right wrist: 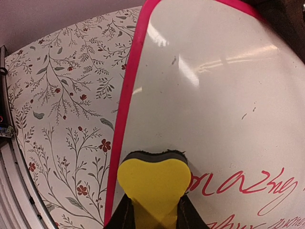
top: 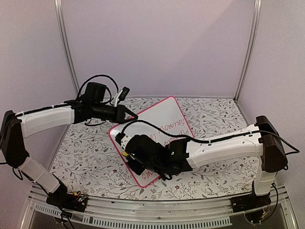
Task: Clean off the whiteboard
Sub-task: Erase the whiteboard at the center of the board.
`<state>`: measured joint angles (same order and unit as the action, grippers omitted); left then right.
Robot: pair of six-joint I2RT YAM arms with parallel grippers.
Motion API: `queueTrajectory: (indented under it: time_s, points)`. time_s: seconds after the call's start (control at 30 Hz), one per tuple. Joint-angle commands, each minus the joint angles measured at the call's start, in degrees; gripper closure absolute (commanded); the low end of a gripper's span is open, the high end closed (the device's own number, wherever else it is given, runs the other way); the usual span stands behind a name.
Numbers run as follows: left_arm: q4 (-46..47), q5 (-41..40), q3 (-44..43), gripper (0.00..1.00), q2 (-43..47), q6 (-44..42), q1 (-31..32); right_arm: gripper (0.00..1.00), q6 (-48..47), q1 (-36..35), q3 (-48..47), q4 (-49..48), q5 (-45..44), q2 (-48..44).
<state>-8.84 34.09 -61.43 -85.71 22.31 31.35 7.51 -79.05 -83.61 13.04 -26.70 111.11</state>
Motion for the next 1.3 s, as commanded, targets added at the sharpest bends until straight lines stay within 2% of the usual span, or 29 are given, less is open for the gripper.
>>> queueTrajectory:
  time_s: [0.0, 0.4, 0.97, 1.27]
  points:
    - [1.6, -3.1, 1.0, 1.00, 0.1, -2.0, 1.1, 0.76, 2.6, -0.1, 2.6, 4.8, -0.8, 1.5]
    - [1.7, -3.1, 1.0, 1.00, 0.0, -2.0, 1.4, 0.76, 7.1, -0.1, 8.7, 4.9, -0.8, -1.1]
    - [1.6, -3.3, 0.9, 1.00, -0.1, -2.4, 1.6, 0.76, -0.3, 3.8, -3.1, 1.8, -3.5, 1.6]
    - [1.5, -3.2, 0.9, 1.00, -0.1, -2.3, 1.6, 0.76, 4.1, 4.2, 3.2, 2.6, -0.6, 1.1]
